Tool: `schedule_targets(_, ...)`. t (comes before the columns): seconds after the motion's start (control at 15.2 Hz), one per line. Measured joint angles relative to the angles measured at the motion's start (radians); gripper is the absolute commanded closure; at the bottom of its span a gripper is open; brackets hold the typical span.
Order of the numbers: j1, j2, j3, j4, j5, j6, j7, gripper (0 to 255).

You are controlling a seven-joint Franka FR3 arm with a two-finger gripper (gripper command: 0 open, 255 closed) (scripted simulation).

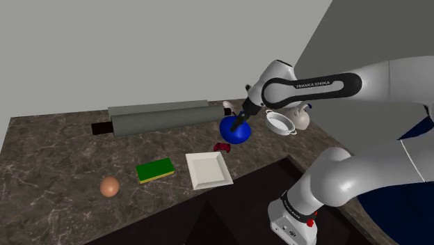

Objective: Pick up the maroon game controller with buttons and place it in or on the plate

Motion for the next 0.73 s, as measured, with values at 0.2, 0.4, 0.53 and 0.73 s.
schedule_targets(0.2,0.059,0.119,-0.055,-0.015,0.066,0.141,-0.123,0)
schedule_targets(0.4,0.150,0.250,-0.114,-0.016,0.190,0.274,-0.278,0)
schedule_targets(0.53,0.199,0.312,-0.148,-0.003,0.277,0.321,-0.382,0)
schedule_targets(0.73,0.247,0.377,-0.161,0.017,0.374,0.374,-0.470,0)
